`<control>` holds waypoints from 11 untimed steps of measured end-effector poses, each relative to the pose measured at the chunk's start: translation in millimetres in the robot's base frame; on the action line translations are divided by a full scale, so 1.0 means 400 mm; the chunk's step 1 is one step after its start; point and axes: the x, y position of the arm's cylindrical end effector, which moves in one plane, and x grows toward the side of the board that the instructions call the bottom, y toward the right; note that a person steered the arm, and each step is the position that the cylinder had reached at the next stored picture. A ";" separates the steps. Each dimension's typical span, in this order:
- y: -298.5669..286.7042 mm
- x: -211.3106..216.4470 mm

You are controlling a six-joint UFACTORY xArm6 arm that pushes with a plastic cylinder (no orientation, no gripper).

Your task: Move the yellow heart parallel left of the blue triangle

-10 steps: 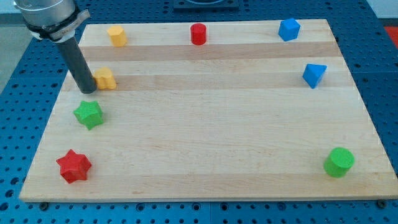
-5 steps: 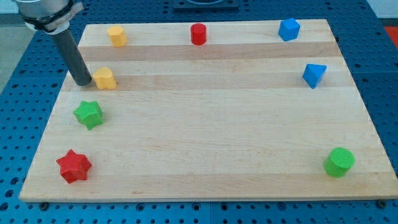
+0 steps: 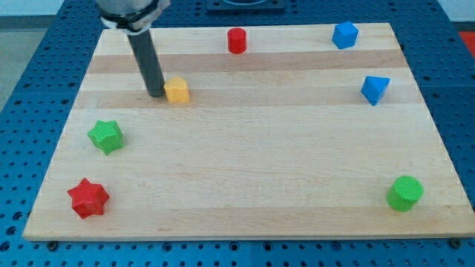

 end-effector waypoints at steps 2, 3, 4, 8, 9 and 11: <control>0.040 -0.004; 0.049 -0.003; 0.085 -0.003; 0.259 0.036; 0.259 0.044; 0.212 0.063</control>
